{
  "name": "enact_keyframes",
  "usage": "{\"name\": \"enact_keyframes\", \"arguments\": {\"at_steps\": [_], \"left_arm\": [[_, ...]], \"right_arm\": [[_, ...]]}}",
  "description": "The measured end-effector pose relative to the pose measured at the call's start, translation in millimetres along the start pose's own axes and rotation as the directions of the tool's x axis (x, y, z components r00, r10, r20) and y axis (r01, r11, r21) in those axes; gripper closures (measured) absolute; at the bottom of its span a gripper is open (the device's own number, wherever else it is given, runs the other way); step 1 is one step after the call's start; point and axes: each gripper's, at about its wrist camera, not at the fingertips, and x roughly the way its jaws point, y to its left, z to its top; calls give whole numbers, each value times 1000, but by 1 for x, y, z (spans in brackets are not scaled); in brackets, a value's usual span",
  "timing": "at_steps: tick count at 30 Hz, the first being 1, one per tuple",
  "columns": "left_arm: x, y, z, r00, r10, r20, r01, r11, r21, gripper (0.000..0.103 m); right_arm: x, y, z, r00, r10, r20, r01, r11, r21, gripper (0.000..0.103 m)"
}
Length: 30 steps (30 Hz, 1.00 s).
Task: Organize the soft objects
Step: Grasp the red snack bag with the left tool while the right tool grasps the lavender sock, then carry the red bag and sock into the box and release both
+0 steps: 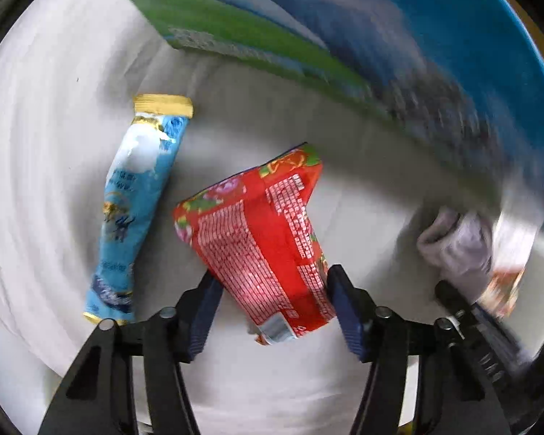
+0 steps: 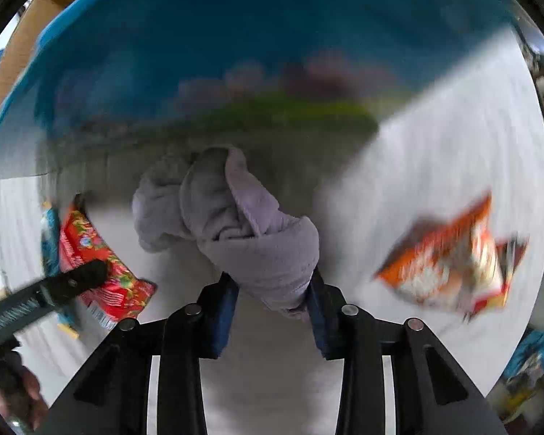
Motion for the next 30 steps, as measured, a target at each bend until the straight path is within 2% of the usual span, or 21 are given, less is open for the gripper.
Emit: {"name": "enact_keyframes", "arguments": {"at_steps": [2, 4, 5, 6, 7, 9, 10, 12, 15, 17, 19, 20, 21, 22, 24, 28, 30], "left_arm": [[3, -10, -14, 997, 71, 5, -71, 993, 93, 49], [5, -20, -29, 990, 139, 19, -140, 970, 200, 50], [6, -22, -33, 987, 158, 24, -159, 961, 225, 50], [7, -25, -38, 985, 173, 27, -174, 952, 253, 50], [9, -29, -42, 982, 185, 34, -187, 942, 278, 49], [10, -30, -48, 982, 189, 26, -188, 942, 279, 49], [11, -30, -50, 985, 173, 12, -170, 946, 274, 49], [10, -27, -53, 989, 148, 9, -145, 957, 252, 49], [12, -9, -51, 994, 110, -15, -105, 976, 192, 49], [16, 1, -50, 997, 76, -34, -70, 987, 144, 49], [19, 16, -46, 998, 48, -43, -43, 994, 105, 49], [21, 19, -45, 998, 36, -47, -31, 995, 90, 49], [23, 26, -41, 999, 17, -50, -13, 997, 76, 49], [21, 33, -31, 999, 1, -40, 1, 999, 54, 49], [16, 39, -24, 1000, -10, -25, 12, 998, 61, 58], [9, 4, -35, 999, 45, 22, -48, 983, 177, 59], [13, -9, -41, 998, 53, 22, -56, 975, 214, 59]], "right_arm": [[2, -7, -18, 998, 32, -50, -29, 998, 56, 65], [7, -10, -35, 992, 57, -111, -47, 995, 85, 64], [11, -10, -41, 986, 82, -143, -70, 994, 82, 63], [13, -7, -46, 982, 93, -161, -84, 995, 61, 57], [12, -4, -50, 983, 79, -166, -76, 997, 23, 44], [1, 5, -54, 994, -2, -106, -7, 996, -84, 31], [-5, 9, -55, 997, -30, -70, 20, 991, -131, 31], [-15, 19, -53, 994, -105, 3, 103, 969, -226, 31], [-19, 39, -43, 980, -174, 96, 196, 919, -343, 31], [-9, 54, -33, 973, -204, 104, 229, 881, -414, 31], [1, 59, -27, 976, -202, 80, 217, 871, -441, 33], [6, 59, -25, 981, -190, 47, 191, 880, -436, 38], [8, 57, -25, 987, -162, 16, 154, 896, -416, 57], [9, 53, -25, 991, -129, -21, 112, 920, -375, 64], [8, 45, -30, 990, -131, -49, 110, 948, -299, 64], [12, 11, -46, 987, -56, -150, 37, 991, -126, 64], [17, 2, -50, 987, -42, -156, 26, 994, -102, 63]]}}
